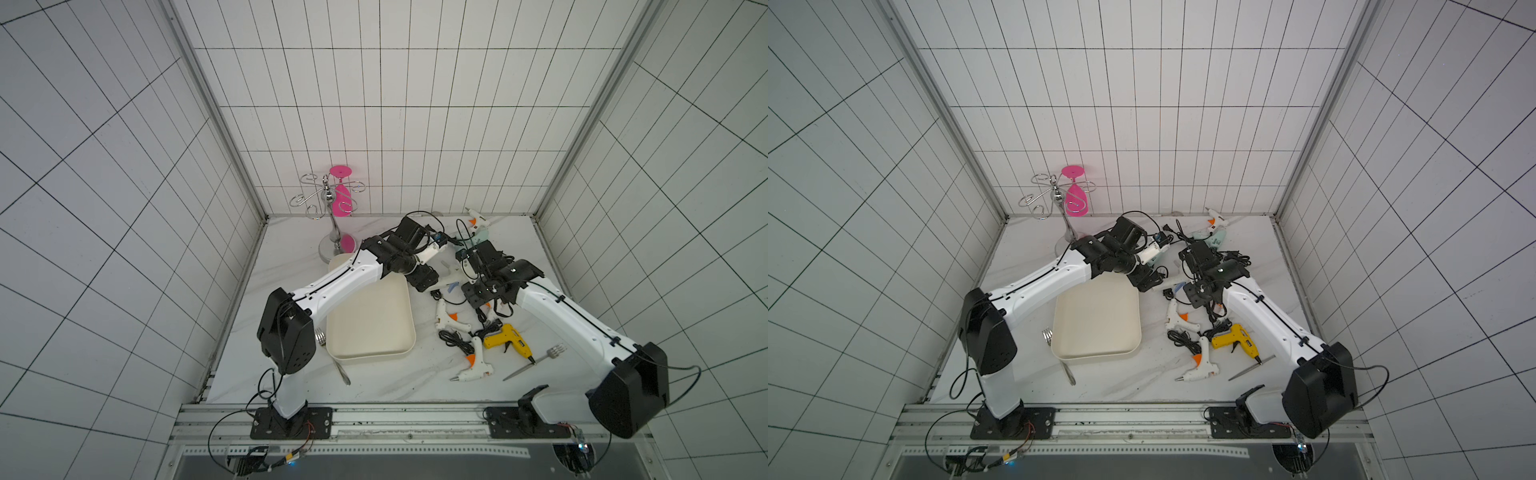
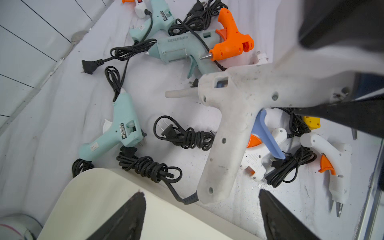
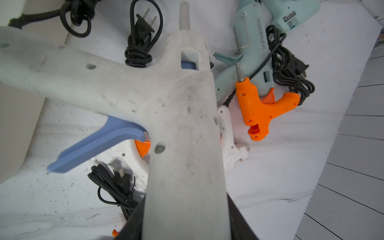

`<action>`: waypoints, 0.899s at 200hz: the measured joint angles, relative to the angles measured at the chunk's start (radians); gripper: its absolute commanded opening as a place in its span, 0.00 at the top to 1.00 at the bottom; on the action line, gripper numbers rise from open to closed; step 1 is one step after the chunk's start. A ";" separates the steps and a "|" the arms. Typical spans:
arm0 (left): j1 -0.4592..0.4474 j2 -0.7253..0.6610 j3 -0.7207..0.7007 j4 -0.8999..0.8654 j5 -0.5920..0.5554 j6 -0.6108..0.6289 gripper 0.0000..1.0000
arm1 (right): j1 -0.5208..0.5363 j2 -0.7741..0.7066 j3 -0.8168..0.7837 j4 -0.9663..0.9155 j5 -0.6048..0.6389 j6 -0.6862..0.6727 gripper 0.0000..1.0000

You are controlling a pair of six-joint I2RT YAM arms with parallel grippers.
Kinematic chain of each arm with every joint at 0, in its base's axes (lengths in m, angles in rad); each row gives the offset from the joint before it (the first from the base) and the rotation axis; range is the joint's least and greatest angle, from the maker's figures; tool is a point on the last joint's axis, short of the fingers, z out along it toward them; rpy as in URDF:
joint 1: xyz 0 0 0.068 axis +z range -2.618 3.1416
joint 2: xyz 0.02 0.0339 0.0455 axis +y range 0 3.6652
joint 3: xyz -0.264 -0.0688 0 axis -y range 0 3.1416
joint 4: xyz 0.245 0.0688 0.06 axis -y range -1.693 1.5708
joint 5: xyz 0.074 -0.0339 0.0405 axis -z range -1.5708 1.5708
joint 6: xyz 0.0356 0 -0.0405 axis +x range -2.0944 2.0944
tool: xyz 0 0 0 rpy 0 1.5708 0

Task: Put the hot melt glue gun into the storage box
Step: Pick up the hot melt adhesive gun from the center of the board.

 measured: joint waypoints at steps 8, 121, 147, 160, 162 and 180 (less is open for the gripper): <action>-0.003 0.000 -0.001 0.000 0.015 0.003 0.14 | 0.002 -0.018 0.000 0.002 0.006 -0.005 0.85; -0.010 0.166 0.064 -0.024 0.163 -0.001 0.44 | 0.080 -0.181 -0.045 0.095 0.048 -0.120 0.90; -0.017 0.163 0.075 -0.045 0.235 0.064 0.79 | 0.089 -0.185 -0.046 0.134 0.086 -0.156 0.89; -0.025 0.162 0.074 -0.050 0.241 0.079 0.90 | 0.090 -0.190 -0.047 0.121 0.097 -0.166 0.84; -0.025 0.161 0.074 -0.050 0.244 0.082 0.91 | 0.090 -0.192 -0.047 0.120 0.102 -0.166 0.83; -0.022 0.158 0.074 -0.039 0.250 0.077 0.96 | 0.094 -0.196 -0.047 0.127 0.126 -0.165 0.36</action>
